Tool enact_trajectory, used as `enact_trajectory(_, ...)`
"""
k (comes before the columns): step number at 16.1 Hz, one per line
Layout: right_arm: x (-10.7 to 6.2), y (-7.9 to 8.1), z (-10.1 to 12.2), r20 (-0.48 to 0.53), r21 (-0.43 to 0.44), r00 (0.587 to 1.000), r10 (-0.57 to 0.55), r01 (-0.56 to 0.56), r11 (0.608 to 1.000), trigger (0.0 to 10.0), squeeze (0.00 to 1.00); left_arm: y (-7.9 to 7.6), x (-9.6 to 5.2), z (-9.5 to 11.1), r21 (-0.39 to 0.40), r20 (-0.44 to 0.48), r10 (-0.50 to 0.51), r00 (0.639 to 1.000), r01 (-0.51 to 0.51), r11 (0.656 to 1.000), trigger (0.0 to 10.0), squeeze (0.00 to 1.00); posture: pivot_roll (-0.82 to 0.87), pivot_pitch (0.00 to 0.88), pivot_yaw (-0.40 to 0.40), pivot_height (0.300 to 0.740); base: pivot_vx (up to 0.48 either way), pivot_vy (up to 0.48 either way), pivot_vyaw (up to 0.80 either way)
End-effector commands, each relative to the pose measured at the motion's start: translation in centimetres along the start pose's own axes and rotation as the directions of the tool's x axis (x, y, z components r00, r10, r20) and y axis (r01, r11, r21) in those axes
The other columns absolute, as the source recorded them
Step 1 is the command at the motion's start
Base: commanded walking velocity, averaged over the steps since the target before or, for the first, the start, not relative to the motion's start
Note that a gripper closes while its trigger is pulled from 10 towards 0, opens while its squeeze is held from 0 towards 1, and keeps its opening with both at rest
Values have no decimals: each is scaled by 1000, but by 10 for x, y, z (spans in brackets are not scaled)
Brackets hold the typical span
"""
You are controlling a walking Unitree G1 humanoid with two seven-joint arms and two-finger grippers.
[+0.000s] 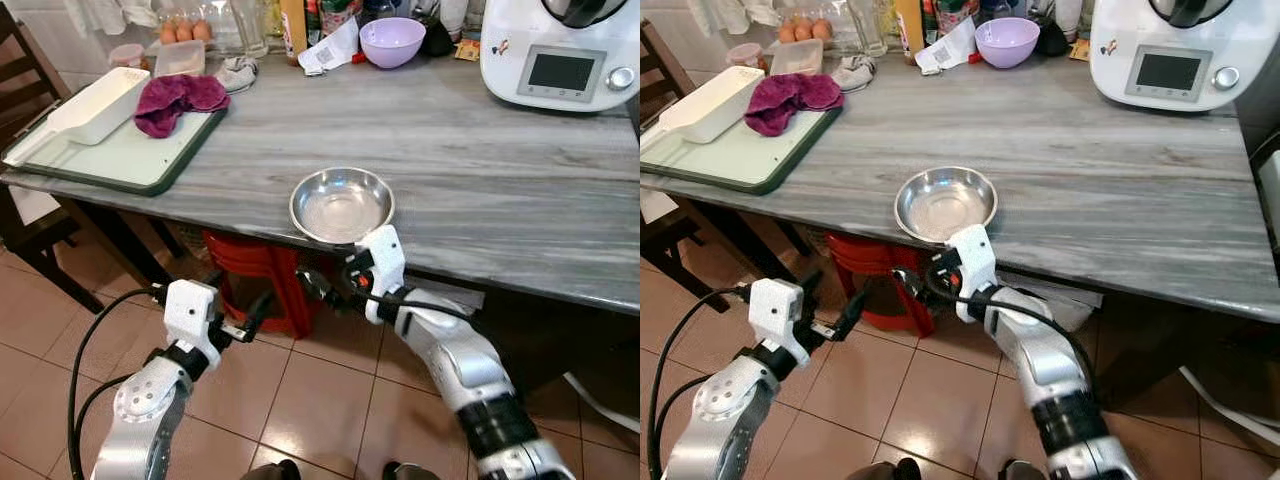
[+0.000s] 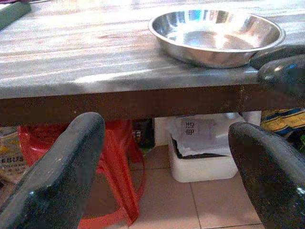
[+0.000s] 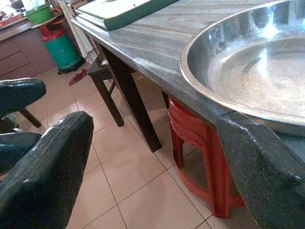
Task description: Setting the table
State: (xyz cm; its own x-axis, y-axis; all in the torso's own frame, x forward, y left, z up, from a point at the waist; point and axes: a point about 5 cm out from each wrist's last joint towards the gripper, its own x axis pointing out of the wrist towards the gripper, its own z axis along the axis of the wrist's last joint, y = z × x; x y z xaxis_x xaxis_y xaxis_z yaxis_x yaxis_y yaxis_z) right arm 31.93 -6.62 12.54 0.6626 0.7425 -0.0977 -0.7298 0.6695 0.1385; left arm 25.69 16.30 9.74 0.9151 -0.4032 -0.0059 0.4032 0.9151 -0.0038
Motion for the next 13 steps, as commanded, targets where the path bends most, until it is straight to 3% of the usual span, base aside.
enact_trajectory(1,4,1,2,12,0,1000,18,-18,1000,10000,0,1,-1,1,2,-6,-2,1000,2,1000,10000,0,-57,163,89,740,0,0,0)
enact_trajectory(13,7,-39,11,105,2,979,-176,177,984,10000,0,-2,1,2,3,-18,-21,1000,21,1000,10000,0,-51,166,112,740,0,0,0)
